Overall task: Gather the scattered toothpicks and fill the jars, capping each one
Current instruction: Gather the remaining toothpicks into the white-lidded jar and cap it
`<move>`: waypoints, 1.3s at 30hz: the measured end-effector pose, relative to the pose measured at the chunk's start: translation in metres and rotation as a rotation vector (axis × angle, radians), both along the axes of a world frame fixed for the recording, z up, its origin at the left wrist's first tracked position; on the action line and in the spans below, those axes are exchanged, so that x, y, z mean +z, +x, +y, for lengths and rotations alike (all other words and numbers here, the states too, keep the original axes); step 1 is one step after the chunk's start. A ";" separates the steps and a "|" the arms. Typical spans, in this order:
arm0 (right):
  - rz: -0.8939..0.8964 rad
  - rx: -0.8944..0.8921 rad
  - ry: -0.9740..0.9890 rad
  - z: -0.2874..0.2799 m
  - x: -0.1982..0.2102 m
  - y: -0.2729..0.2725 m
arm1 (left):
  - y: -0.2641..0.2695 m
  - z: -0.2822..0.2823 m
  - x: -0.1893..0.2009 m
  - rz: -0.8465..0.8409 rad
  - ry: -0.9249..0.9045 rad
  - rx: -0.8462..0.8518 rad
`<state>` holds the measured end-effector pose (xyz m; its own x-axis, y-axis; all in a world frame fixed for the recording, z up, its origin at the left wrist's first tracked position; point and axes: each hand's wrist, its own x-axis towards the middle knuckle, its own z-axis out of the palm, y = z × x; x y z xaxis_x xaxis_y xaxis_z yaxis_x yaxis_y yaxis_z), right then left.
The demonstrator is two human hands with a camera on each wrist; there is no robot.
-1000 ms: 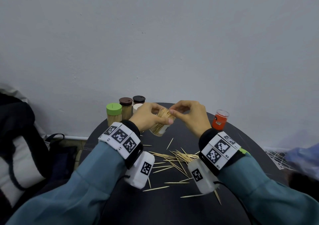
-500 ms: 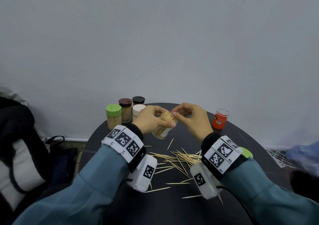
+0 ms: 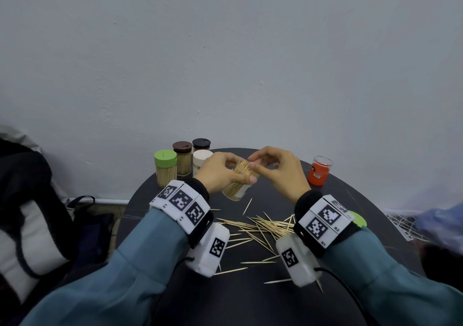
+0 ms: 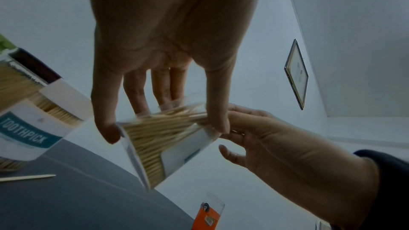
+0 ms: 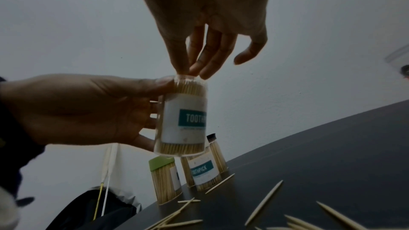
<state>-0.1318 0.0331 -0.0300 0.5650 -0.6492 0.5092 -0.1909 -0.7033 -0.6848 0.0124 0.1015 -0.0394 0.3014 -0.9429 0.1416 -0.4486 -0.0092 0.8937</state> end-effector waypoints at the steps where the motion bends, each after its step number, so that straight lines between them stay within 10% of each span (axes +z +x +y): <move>1: 0.001 -0.007 0.003 -0.001 0.000 0.000 | 0.000 0.000 0.000 -0.001 0.001 0.000; 26: -0.027 -0.093 0.081 -0.012 -0.012 -0.024 | -0.008 0.002 0.000 -0.011 0.030 -0.023; 39: 1.201 -0.138 0.278 -0.014 -0.030 -0.074 | -0.026 0.003 0.001 -0.059 0.058 -0.116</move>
<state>-0.2056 0.0186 -0.0599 0.4965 -0.7434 -0.4481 -0.8613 -0.4862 -0.1475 -0.0140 0.1043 -0.0382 0.1826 -0.9781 0.1001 -0.5018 -0.0052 0.8649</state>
